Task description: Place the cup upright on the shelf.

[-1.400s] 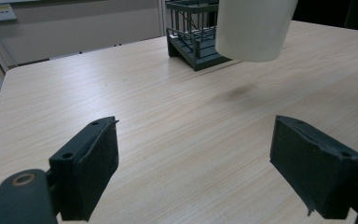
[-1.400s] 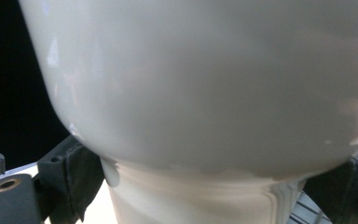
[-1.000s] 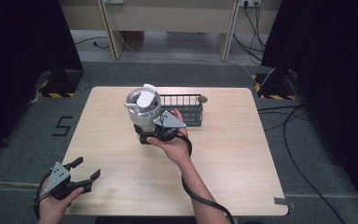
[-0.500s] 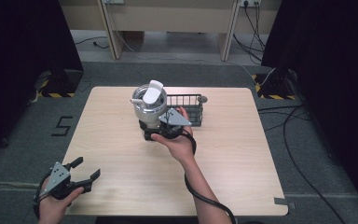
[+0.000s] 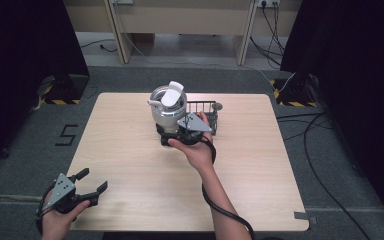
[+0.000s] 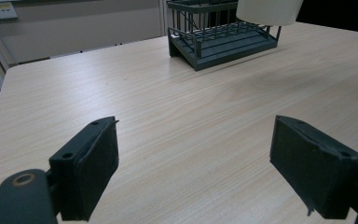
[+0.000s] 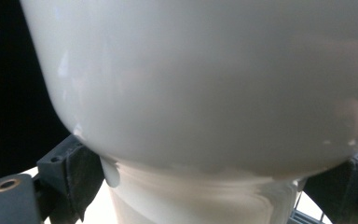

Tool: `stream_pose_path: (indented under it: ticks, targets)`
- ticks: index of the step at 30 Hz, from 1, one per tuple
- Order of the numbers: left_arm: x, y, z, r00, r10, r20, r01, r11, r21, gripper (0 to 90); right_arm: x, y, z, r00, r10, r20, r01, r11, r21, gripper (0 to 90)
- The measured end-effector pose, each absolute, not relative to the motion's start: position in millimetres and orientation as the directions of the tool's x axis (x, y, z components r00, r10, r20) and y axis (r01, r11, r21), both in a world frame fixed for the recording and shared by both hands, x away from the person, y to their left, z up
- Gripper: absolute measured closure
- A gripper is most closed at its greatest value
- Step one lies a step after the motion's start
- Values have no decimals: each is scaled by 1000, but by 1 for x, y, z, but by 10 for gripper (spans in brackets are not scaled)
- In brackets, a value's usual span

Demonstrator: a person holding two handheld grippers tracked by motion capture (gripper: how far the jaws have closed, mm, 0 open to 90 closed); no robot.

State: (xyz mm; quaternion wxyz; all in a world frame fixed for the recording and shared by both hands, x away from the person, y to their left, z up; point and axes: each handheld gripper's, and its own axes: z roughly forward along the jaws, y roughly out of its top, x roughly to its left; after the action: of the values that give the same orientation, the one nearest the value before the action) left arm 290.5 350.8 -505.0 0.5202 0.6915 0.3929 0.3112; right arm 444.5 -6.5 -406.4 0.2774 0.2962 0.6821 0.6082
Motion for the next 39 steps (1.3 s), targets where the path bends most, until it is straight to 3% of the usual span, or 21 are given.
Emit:
stream_pose_path:
  ticks: [39]
  targets:
    - [290,351,-505,496,868,16,217,-142,966,148,466,-38,-388,-590,807,-7,61,53,997,105]
